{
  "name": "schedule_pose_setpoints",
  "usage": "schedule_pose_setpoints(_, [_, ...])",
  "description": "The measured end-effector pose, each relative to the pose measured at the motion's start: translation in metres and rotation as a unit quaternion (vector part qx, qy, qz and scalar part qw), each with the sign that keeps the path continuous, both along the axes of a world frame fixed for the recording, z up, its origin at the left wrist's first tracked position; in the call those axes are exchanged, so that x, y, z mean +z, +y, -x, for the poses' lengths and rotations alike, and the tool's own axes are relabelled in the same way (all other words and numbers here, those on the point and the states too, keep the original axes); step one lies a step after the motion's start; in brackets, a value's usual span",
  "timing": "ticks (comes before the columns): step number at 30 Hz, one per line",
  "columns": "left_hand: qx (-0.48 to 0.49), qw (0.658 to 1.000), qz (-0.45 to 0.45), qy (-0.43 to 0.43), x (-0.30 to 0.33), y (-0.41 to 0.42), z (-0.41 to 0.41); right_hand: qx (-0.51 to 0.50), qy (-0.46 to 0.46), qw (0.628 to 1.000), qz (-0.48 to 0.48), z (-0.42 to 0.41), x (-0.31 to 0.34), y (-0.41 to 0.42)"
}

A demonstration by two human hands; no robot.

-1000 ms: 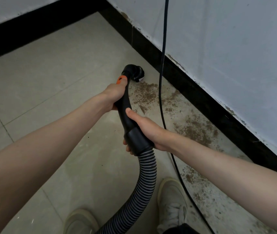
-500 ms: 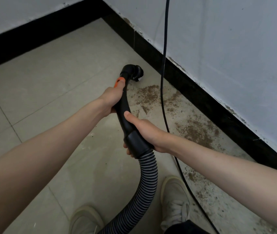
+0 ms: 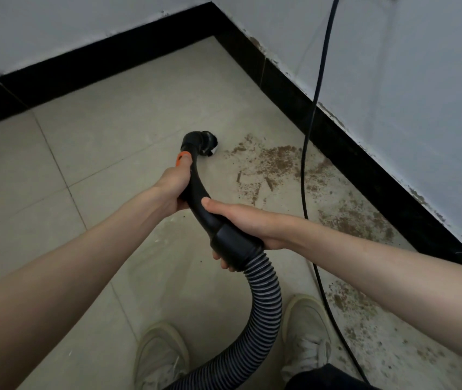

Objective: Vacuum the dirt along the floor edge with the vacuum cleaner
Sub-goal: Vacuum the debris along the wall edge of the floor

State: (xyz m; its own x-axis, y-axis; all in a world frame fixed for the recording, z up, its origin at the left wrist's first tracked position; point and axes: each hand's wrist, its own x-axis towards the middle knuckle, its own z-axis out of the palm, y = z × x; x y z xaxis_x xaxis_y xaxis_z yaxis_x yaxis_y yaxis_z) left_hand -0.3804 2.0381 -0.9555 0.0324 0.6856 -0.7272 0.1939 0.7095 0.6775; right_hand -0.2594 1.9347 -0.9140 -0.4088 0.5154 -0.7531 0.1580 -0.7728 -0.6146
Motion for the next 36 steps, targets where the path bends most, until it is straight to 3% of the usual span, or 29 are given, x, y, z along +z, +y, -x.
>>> schedule_pose_setpoints(36, [-0.148, 0.988, -0.035, 0.023, -0.016, 0.012, -0.081, -0.162, -0.023, 0.987, -0.006, -0.04, -0.019, -0.018])
